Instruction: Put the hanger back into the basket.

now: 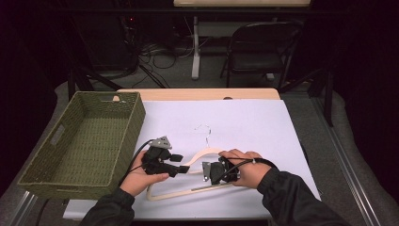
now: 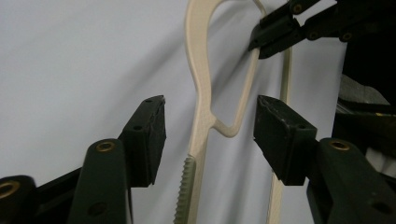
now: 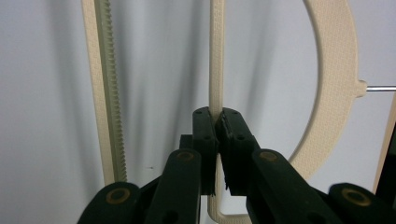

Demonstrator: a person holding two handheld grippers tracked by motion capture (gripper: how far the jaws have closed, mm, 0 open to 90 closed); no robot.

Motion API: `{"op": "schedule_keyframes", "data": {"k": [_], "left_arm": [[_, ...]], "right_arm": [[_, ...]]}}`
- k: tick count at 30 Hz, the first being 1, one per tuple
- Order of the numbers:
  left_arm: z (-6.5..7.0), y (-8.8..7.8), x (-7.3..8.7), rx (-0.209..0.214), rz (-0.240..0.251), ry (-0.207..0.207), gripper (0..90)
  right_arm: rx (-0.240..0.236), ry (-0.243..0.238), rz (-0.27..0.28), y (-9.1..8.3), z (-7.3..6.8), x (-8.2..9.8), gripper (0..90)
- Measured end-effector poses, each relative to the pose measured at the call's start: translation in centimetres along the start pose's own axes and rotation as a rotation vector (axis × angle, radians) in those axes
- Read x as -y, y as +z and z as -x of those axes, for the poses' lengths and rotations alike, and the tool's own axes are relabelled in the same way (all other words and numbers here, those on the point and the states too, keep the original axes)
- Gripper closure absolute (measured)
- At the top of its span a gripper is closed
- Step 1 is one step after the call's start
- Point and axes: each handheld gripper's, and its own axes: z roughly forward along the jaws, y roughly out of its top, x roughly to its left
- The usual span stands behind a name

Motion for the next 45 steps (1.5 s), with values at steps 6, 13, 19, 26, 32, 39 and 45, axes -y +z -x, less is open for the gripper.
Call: {"op": "schedule_keyframes", "data": {"k": [6, 13, 19, 26, 32, 39, 45], "left_arm": [[-0.2, 1.1, -0.1, 0.013, -0.055, -0.012, 48.5], [-0.4, 1.7, -0.2, 0.093, -0.079, -0.053, 53.7], [-0.6, 2.2, -0.2, 0.106, -0.110, -0.053, 55.4], [-0.6, 2.0, -0.2, 0.118, -0.108, -0.056, 59.3], [-0.4, 1.8, -0.2, 0.109, -0.095, -0.049, 62.4], [0.0, 1.6, -0.2, 0.116, -0.100, -0.029, 71.0], [0.0, 1.8, -0.2, 0.141, -0.113, -0.039, 67.5]], "right_arm": [[0.010, -0.022, 0.002, 0.0, 0.0, -0.2, 85.7], [0.015, -0.034, 0.004, 0.0, 0.0, -0.4, 85.7], [0.016, -0.050, -0.003, 0.1, -0.2, -0.5, 85.7], [0.024, -0.058, -0.002, 0.1, -0.1, -0.4, 85.4], [0.029, -0.049, -0.003, 0.1, 0.0, -0.4, 85.2], [0.030, -0.052, -0.015, 0.4, 0.0, -0.6, 84.8], [0.035, -0.066, -0.017, 0.5, 0.0, -0.7, 84.8]]}}
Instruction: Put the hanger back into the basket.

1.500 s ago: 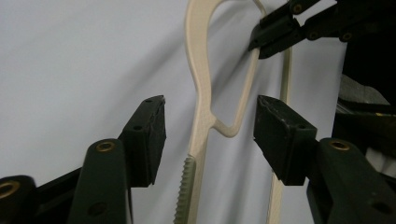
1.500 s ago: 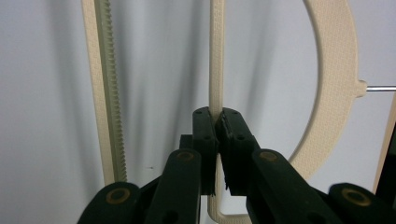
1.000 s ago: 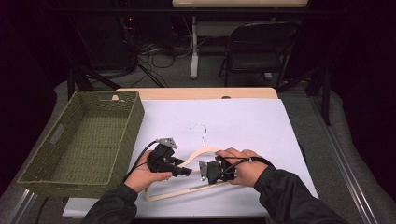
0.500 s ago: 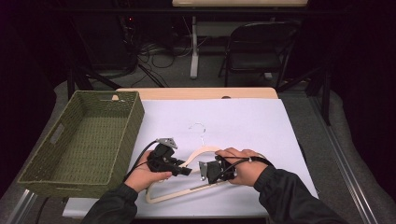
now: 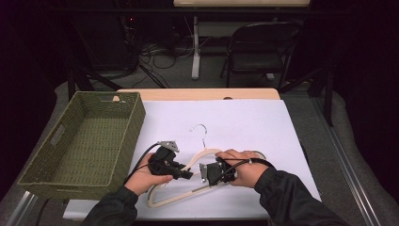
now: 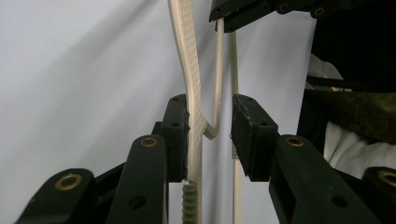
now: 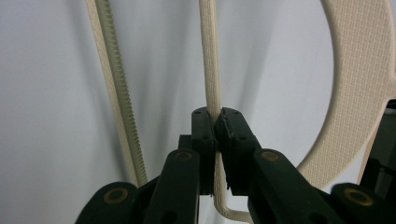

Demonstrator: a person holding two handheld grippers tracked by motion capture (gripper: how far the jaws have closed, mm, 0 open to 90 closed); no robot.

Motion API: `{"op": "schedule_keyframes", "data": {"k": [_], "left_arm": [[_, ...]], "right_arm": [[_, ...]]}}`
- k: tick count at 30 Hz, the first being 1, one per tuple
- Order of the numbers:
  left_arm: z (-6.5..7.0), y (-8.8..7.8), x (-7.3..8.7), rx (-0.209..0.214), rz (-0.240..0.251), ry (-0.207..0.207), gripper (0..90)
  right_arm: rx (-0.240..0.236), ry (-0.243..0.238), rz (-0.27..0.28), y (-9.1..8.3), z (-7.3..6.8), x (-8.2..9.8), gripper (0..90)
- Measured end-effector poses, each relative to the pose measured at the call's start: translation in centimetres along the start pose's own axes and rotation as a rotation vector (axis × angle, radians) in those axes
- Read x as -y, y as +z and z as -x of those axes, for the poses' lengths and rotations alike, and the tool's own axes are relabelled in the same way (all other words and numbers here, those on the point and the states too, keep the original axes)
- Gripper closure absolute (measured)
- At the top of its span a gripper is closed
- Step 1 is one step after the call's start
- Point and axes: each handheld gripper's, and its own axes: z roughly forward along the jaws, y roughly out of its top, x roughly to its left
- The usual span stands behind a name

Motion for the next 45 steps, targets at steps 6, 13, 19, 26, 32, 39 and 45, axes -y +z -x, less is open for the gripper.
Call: {"op": "schedule_keyframes", "data": {"k": [6, 13, 19, 26, 32, 39, 45], "left_arm": [[-0.1, 0.4, 0.0, -0.005, -0.024, 0.000, 69.9], [-0.3, 0.7, 0.0, -0.004, -0.056, -0.011, 74.5], [-0.2, 0.7, 0.0, 0.010, -0.071, -0.008, 79.5], [-0.1, 0.6, 0.0, 0.044, -0.071, -0.006, 86.9], [-0.2, 0.6, 0.0, 0.053, -0.077, -0.007, 87.2], [-0.1, 0.6, -0.1, 0.057, -0.083, 0.002, 87.2], [0.0, 0.3, -0.2, 0.069, -0.066, -0.009, 87.4]], "right_arm": [[0.000, -0.005, -0.004, 0.1, -0.1, -0.1, 84.8], [-0.004, -0.014, -0.004, 0.3, -0.2, -0.2, 84.6], [-0.006, -0.012, -0.010, 0.3, -0.2, -0.2, 84.3], [-0.004, -0.010, -0.003, 0.2, -0.1, -0.2, 84.2], [-0.032, 0.048, 0.021, 0.2, 0.2, 0.0, 81.0], [-0.037, 0.106, 0.069, 0.2, 0.4, 0.5, 68.4], [-0.019, 0.132, 0.104, -0.6, 0.5, 0.8, 61.5]]}}
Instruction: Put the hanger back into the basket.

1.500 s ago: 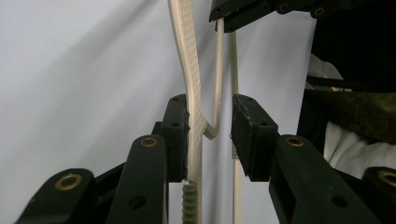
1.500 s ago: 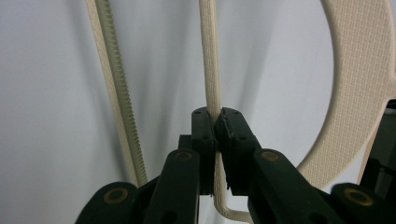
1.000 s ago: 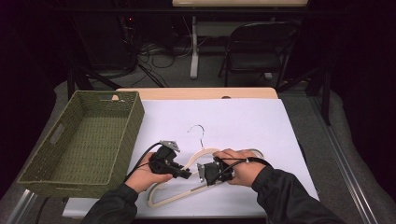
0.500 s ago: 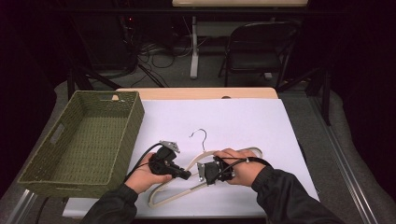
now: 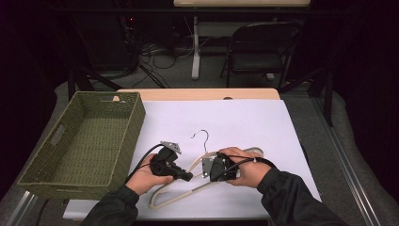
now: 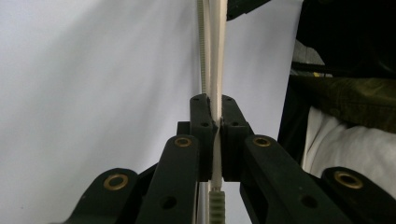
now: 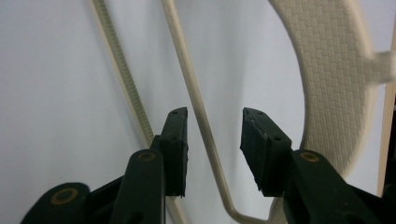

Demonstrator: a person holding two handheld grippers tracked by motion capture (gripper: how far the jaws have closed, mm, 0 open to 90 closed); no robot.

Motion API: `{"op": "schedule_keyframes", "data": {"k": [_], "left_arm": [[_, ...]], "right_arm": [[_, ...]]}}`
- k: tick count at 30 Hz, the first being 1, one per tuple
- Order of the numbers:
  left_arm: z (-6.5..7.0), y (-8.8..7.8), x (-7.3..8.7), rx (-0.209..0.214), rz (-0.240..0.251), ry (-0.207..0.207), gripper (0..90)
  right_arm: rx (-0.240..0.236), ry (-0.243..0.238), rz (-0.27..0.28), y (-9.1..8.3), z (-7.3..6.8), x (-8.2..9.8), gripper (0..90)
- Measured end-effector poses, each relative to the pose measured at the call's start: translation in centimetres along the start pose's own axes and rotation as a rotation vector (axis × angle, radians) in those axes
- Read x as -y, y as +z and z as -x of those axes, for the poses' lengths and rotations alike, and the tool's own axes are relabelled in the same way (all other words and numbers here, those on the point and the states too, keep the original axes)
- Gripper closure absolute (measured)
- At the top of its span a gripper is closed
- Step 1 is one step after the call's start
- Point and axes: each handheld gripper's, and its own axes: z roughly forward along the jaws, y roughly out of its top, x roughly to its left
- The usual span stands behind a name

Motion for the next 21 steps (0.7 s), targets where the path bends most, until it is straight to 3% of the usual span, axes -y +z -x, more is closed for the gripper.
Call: {"op": "schedule_keyframes", "data": {"k": [1, 6, 9, 14, 15, 21], "left_arm": [[0.1, -0.1, 0.0, -0.022, 0.002, 0.007, 87.4], [0.0, -1.0, 0.0, -0.045, 0.032, -0.007, 87.4], [0.0, -2.1, 0.1, -0.095, 0.055, -0.014, 87.4], [0.2, -3.1, 0.3, -0.109, 0.079, -0.016, 87.5], [0.3, -3.3, 0.3, -0.123, 0.084, -0.018, 87.5], [0.9, -4.6, 0.6, -0.207, 0.109, -0.038, 87.4]], "right_arm": [[0.008, 0.021, 0.023, -0.5, 0.1, 0.1, 60.7], [0.041, 0.037, 0.077, -1.6, 0.4, 0.5, 58.2], [0.066, 0.056, 0.077, -2.7, 0.5, 1.1, 55.9], [0.084, 0.085, 0.078, -3.2, 0.7, 2.0, 54.7], [0.082, 0.091, 0.097, -3.1, 0.8, 2.2, 54.5], [0.089, 0.104, 0.088, -3.3, 0.8, 2.8, 53.1]]}}
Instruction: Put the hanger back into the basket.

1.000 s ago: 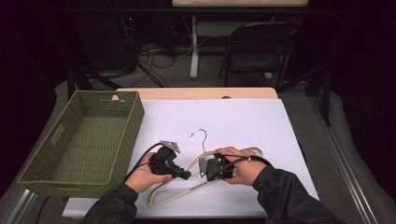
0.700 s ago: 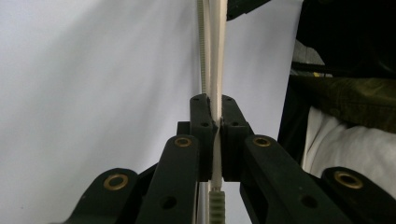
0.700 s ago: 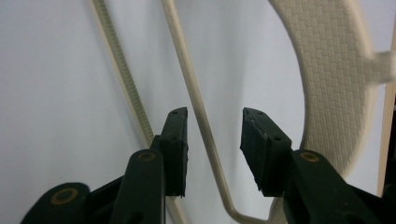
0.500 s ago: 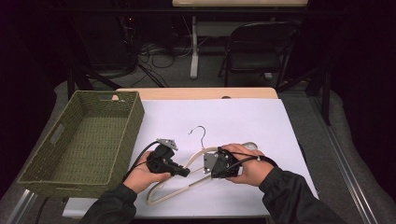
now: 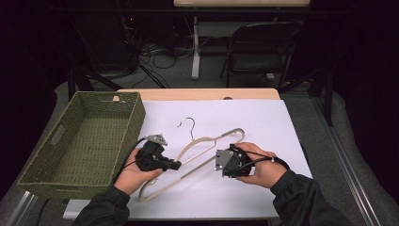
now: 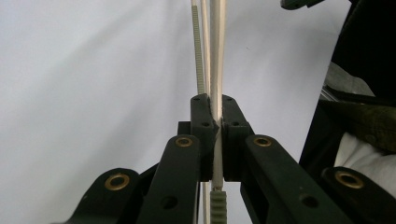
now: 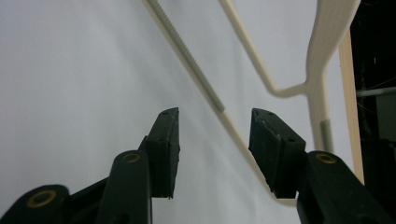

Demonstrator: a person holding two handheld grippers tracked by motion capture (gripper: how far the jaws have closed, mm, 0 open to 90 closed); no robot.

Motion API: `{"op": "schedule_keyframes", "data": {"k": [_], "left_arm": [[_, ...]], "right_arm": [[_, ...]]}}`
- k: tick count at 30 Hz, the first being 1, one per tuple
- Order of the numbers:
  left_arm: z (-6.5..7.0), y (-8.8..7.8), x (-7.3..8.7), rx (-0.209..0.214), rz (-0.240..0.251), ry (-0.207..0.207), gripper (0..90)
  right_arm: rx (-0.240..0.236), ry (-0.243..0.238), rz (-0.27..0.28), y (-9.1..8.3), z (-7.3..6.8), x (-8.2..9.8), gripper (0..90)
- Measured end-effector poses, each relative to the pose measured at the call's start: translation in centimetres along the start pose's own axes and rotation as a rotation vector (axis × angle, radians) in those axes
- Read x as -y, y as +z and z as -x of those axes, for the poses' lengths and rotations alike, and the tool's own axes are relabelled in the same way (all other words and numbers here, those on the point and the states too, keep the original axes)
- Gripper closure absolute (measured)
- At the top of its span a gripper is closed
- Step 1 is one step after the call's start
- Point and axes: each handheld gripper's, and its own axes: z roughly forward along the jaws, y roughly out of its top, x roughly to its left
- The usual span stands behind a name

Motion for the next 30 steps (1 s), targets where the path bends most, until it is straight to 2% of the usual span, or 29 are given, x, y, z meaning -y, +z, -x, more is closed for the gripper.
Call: {"op": "schedule_keyframes", "data": {"k": [4, 5, 6, 7, 8, 9, 10, 13, 16, 18, 19, 20, 22, 24, 25, 27, 30], "left_arm": [[0.4, -1.3, 0.2, -0.069, 0.023, -0.017, 87.4], [0.4, -1.3, 0.2, -0.069, 0.023, -0.017, 87.4], [0.6, -1.8, 0.3, -0.091, 0.022, -0.020, 87.4], [0.6, -1.8, 0.3, -0.091, 0.022, -0.020, 87.4], [0.8, -2.1, 0.3, -0.118, 0.023, -0.023, 87.4], [0.8, -2.1, 0.3, -0.118, 0.023, -0.023, 87.4], [0.9, -2.6, 0.2, -0.153, 0.026, -0.024, 87.4], [0.9, -3.0, 0.2, -0.167, 0.036, -0.034, 87.4], [0.9, -3.5, 0.3, -0.185, 0.049, -0.046, 87.4], [1.1, -4.2, 0.3, -0.216, 0.056, -0.050, 87.4], [1.1, -4.2, 0.3, -0.216, 0.056, -0.050, 87.4], [1.2, -4.6, 0.2, -0.220, 0.063, -0.047, 87.4], [1.5, -5.6, 0.1, -0.219, 0.075, -0.036, 87.4], [1.8, -6.1, 0.0, -0.227, 0.080, -0.033, 87.4], [2.0, -6.7, -0.1, -0.238, 0.085, -0.022, 87.4], [2.2, -7.2, -0.2, -0.242, 0.090, -0.023, 87.4], [2.8, -9.0, -0.4, -0.262, 0.106, -0.007, 87.4]], "right_arm": [[0.008, 0.022, -0.003, 0.0, 0.1, 0.6, 51.0], [0.009, 0.023, -0.001, 0.0, 0.1, 0.7, 50.8], [0.012, 0.034, -0.003, 0.0, 0.1, 0.8, 50.8], [0.012, 0.034, -0.003, 0.0, 0.1, 0.8, 50.8], [0.009, 0.046, 0.009, 0.1, 0.1, 1.0, 50.2], [0.009, 0.046, 0.009, 0.1, 0.1, 1.0, 50.2], [0.014, 0.055, -0.002, 0.0, 0.1, 1.1, 49.7], [0.012, 0.055, -0.003, 0.0, 0.2, 1.2, 48.9], [0.007, 0.097, -0.022, 0.0, 0.1, 1.5, 46.2], [0.009, 0.104, -0.020, 0.1, 0.2, 1.6, 45.4], [0.009, 0.104, -0.020, 0.1, 0.2, 1.6, 45.4], [0.007, 0.095, -0.017, 0.2, 0.4, 1.7, 45.2], [0.001, 0.130, -0.031, 0.3, 0.3, 2.1, 43.7], [-0.008, 0.127, -0.034, 0.3, 0.4, 2.2, 43.0], [-0.027, 0.150, -0.044, 0.4, 0.3, 2.4, 41.7], [-0.032, 0.154, -0.050, 0.5, 0.4, 2.5, 41.3], [-0.055, 0.206, -0.062, 0.7, 0.4, 3.1, 39.2]]}}
